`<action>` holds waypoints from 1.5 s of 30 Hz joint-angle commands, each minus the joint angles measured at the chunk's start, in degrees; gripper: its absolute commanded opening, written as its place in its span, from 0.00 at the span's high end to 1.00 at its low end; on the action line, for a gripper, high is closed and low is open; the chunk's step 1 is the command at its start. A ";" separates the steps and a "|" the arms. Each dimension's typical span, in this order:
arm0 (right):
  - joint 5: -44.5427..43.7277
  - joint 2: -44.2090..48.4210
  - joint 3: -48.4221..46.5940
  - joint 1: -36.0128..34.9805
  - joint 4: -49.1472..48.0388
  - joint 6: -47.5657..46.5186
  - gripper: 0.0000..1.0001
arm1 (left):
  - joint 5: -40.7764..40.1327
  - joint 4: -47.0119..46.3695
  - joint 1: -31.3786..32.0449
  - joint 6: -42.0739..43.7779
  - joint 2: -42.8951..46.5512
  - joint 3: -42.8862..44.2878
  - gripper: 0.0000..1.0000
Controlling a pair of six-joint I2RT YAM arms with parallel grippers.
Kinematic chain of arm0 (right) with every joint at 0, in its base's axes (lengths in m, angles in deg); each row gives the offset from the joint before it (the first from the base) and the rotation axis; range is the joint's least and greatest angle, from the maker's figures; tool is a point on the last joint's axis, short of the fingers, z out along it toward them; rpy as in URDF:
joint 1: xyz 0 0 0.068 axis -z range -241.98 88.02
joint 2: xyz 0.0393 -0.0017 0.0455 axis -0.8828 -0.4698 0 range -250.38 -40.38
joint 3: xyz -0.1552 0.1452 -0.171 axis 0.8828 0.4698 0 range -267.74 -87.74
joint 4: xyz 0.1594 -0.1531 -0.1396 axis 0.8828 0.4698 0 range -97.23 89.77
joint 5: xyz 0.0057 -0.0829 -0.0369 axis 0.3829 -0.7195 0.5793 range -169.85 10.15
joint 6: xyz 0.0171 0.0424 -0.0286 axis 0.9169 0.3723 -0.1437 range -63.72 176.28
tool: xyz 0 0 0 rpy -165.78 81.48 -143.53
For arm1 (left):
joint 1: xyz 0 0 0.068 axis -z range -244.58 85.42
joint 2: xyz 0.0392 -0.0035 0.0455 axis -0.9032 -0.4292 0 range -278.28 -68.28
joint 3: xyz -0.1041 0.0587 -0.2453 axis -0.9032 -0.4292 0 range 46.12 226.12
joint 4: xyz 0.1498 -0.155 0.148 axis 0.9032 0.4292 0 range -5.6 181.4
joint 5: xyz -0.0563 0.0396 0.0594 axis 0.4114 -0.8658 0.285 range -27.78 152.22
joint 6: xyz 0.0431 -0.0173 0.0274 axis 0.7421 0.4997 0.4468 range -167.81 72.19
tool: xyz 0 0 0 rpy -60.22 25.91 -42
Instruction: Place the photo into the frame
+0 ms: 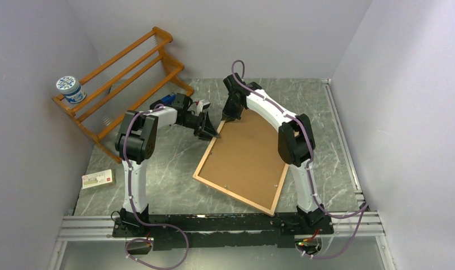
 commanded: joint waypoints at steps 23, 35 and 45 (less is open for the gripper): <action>-2.11 9.68 -0.40 0.85 -1.03 -4.36 0.48 | -14.72 16.10 0.48 8.35 5.52 8.76 0.97; -12.26 25.67 6.96 3.55 -0.97 -6.68 0.42 | -27.12 34.65 -3.92 14.68 16.41 19.13 0.97; -6.51 32.86 16.50 7.77 -3.25 -5.12 0.41 | -39.60 45.26 -4.01 18.88 19.52 35.62 0.97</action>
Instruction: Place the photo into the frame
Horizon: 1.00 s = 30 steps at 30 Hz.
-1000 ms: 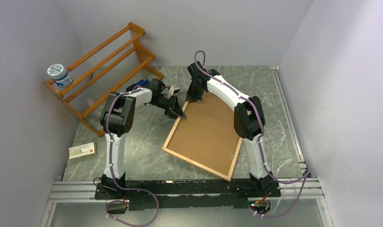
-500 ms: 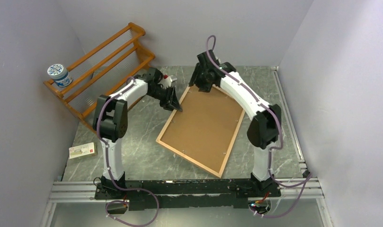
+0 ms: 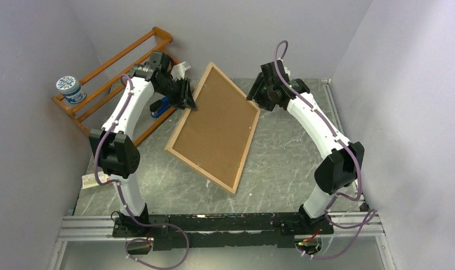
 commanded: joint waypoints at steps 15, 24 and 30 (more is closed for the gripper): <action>6.55 4.07 4.90 1.36 -0.54 2.52 0.41 | -27.49 11.21 3.97 15.18 5.86 22.93 0.97; 7.03 4.02 5.27 1.39 0.26 2.73 0.42 | -40.65 5.93 13.22 21.04 8.26 24.26 0.98; 10.03 4.47 6.47 1.48 -0.30 3.25 0.42 | -46.21 3.37 19.91 24.53 8.42 25.06 0.97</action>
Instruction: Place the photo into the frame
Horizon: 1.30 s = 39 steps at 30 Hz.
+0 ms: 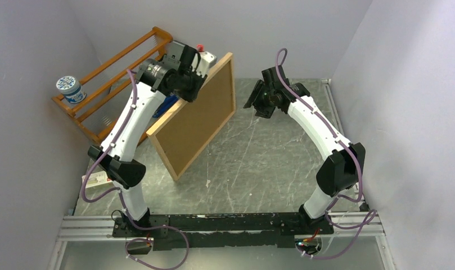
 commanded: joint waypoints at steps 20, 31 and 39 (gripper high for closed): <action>11.56 14.57 13.57 3.66 -18.92 17.49 0.17 | -16.39 -13.25 16.64 -3.72 5.23 -9.29 0.98; 16.76 13.51 9.64 3.53 -24.76 22.26 0.15 | -13.73 -14.35 18.93 -8.60 5.15 -11.67 0.95; 16.18 12.82 8.64 3.18 -22.05 21.90 0.14 | -9.58 -16.28 19.16 -9.73 5.40 -12.54 0.93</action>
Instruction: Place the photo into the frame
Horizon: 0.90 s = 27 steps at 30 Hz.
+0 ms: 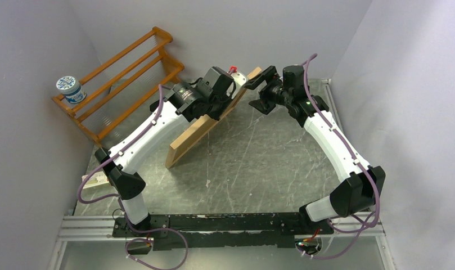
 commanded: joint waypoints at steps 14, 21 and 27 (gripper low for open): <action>0.19 -4.72 -7.86 -0.25 7.87 -0.18 0.19 | 15.66 -11.04 0.43 -7.38 5.70 -9.46 0.76; -3.36 -5.01 -8.68 -0.12 12.45 -0.22 0.45 | 20.75 -12.67 0.49 -7.80 6.32 -11.35 0.65; -4.21 -3.51 -7.78 1.48 12.71 -1.72 0.73 | 26.29 -16.29 0.59 -6.98 9.12 -15.03 0.40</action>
